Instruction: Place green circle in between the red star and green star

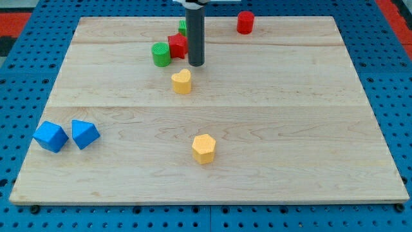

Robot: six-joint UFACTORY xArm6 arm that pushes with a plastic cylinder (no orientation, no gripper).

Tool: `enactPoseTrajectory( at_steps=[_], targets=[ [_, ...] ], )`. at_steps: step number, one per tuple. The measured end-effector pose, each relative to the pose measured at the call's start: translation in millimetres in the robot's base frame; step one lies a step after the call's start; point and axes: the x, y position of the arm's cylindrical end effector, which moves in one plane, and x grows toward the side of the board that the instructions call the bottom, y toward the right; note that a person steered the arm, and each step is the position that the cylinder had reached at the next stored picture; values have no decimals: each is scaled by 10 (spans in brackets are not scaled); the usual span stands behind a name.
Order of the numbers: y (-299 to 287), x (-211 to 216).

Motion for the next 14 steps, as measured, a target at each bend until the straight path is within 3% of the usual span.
enactPoseTrajectory(
  at_steps=[1, 3, 7, 8, 11, 14],
  targets=[
    [-176, 106],
    [-1070, 107],
    [-1051, -292],
    [-1447, -177],
    [-926, -42],
    [-518, -278]
  ],
)
